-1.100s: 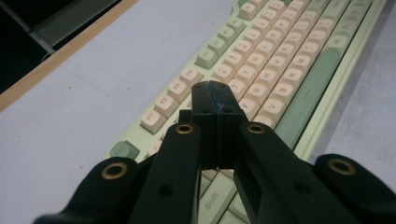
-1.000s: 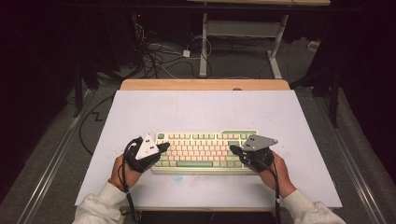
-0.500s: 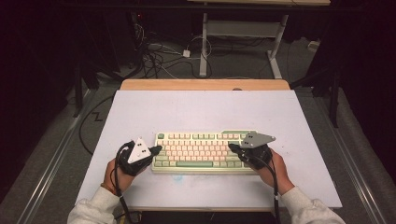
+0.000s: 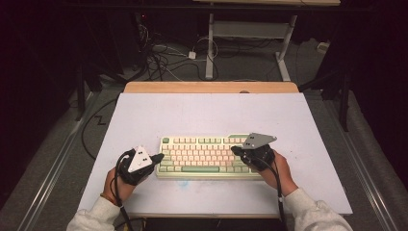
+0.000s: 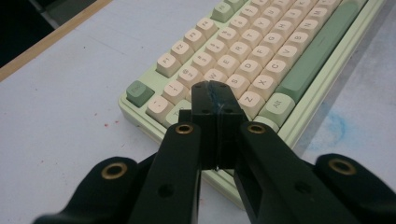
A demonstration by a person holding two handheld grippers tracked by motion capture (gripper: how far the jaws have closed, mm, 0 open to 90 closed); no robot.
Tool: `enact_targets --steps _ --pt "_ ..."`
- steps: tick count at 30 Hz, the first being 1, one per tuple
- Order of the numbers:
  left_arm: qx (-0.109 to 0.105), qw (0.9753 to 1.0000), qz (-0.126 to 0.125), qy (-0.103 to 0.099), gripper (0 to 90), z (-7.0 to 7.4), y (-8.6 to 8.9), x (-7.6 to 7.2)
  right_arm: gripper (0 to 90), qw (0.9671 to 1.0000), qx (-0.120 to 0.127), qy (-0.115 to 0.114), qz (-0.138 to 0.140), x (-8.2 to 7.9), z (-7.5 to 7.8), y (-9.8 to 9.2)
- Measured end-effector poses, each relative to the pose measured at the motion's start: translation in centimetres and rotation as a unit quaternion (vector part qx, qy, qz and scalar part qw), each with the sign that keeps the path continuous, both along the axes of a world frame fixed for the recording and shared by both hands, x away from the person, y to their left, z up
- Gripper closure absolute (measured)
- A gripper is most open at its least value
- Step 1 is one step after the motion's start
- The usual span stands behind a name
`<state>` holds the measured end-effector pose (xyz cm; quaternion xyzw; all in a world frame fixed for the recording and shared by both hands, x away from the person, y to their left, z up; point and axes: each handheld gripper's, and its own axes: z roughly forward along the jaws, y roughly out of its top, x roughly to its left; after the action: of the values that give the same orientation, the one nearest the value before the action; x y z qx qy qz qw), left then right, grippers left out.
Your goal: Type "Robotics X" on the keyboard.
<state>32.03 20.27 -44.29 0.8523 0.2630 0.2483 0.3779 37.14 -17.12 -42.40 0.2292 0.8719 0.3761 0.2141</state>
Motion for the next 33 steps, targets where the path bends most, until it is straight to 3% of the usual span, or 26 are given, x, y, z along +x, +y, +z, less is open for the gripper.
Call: enact_targets --steps 15,21,33 --pt "0.010 0.9999 -0.007 0.000 87.5 -0.2 -0.2 0.1 90.0 0.9996 -0.021 0.018 0.010 1.6 -1.1 2.7" --pt "0.012 0.9999 -0.010 0.003 87.5 -0.4 -0.3 0.2 90.0 0.9987 -0.040 0.023 0.020 2.0 -1.7 4.1" --pt "0.017 0.9998 -0.013 0.005 87.5 -0.4 -0.3 0.1 90.0 0.9983 -0.052 0.024 0.016 2.5 -2.2 4.9"
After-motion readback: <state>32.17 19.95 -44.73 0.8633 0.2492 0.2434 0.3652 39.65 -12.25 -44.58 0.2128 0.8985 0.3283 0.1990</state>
